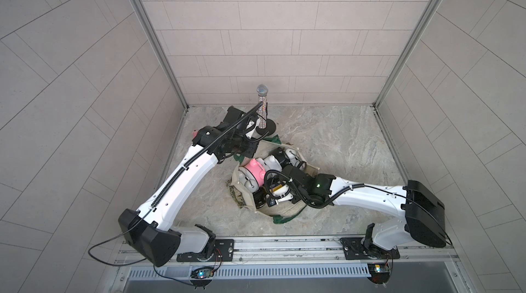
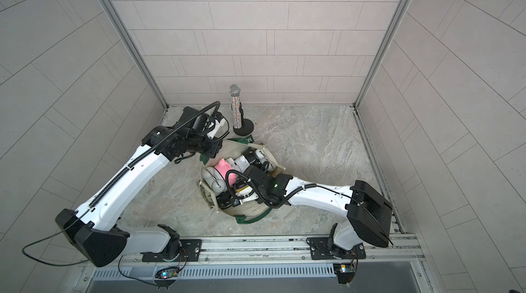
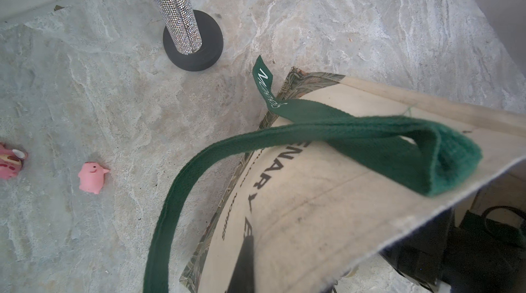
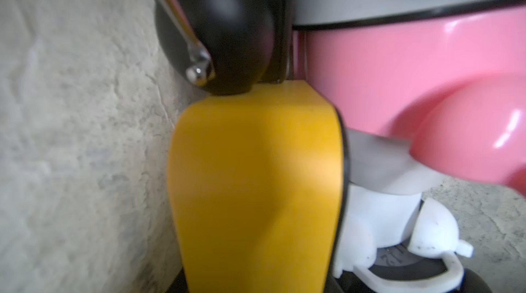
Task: Take the alarm clock out of the canvas bag
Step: Pick up the alarm from the canvas bag.
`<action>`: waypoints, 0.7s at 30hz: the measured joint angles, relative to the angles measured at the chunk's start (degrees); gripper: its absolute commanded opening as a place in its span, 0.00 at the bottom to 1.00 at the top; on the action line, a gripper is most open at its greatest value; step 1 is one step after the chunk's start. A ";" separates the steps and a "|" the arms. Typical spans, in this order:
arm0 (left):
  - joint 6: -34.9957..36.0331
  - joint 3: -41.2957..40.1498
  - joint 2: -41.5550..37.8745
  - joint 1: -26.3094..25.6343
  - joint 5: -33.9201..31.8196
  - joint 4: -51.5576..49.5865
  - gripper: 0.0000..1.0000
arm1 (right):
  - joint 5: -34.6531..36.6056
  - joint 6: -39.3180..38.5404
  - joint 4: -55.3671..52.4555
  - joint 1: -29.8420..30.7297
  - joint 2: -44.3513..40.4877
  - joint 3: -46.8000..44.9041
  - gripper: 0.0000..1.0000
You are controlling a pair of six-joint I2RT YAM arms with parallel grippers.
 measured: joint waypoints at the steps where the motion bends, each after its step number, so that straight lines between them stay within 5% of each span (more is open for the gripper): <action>1: 0.22 -0.44 -0.37 0.11 0.48 0.35 0.00 | -0.02 0.46 -0.81 0.00 0.00 0.52 0.19; 21: 2.10 -2.58 -2.51 0.28 3.78 3.87 0.00 | -7.28 11.85 -16.13 -2.47 2.29 13.77 0.16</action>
